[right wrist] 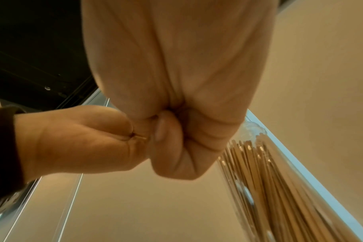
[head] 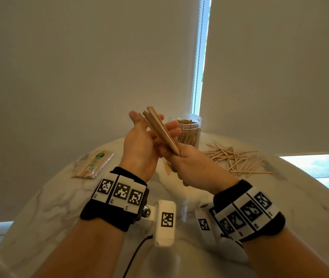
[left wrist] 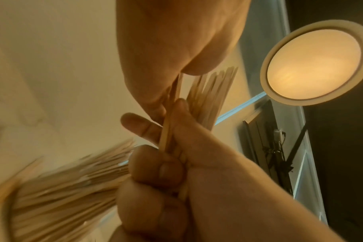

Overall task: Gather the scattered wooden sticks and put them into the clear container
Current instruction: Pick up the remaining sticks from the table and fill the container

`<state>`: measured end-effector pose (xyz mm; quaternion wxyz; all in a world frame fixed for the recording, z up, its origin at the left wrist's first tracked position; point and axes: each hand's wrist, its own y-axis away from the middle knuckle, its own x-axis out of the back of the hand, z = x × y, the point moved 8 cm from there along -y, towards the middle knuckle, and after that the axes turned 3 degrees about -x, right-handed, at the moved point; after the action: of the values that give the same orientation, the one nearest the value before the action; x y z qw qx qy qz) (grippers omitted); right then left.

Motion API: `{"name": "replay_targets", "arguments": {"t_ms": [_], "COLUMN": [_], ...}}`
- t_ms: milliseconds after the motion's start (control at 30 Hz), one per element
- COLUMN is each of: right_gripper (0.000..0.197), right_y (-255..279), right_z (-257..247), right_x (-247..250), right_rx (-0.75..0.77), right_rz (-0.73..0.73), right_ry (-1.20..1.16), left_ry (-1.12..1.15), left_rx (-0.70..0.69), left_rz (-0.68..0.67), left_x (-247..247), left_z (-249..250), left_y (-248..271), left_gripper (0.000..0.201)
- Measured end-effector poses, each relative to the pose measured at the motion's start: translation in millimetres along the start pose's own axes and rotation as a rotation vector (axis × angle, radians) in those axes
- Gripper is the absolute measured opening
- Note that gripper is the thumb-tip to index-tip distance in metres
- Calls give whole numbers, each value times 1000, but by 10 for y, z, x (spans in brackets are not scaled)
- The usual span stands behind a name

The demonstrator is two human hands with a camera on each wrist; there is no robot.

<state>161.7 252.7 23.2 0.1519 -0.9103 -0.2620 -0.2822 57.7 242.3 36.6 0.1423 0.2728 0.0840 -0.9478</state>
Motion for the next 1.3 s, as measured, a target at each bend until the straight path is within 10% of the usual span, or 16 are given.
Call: {"name": "replay_targets", "arguments": {"t_ms": [200, 433, 700, 933, 1033, 1167, 1300], "right_gripper": [49, 53, 61, 51, 52, 38, 43], "right_y": [-8, -22, 21, 240, 107, -334, -683], "right_z": [60, 129, -63, 66, 110, -41, -283], "right_x": [53, 112, 229, 1025, 1363, 1456, 1325], "right_rx": [-43, -63, 85, -70, -162, -225, -234], "right_rz": [20, 18, 153, 334, 375, 231, 22], "right_ry": [114, 145, 193, 295, 439, 687, 1044], "left_ry": [84, -197, -193, -393, -543, -738, -873], "left_rx": [-89, -219, -337, -28, 95, 124, 33], "left_rz": [-64, -12, 64, 54, -65, -197, -206], "left_x": [-41, -45, 92, 181, 108, -175, -305], "left_z": [100, 103, 121, -150, -303, -487, -563], "left_y": [23, -26, -36, -273, -491, -742, -878], "left_gripper": [82, 24, 22, 48, 93, 146, 140]}}
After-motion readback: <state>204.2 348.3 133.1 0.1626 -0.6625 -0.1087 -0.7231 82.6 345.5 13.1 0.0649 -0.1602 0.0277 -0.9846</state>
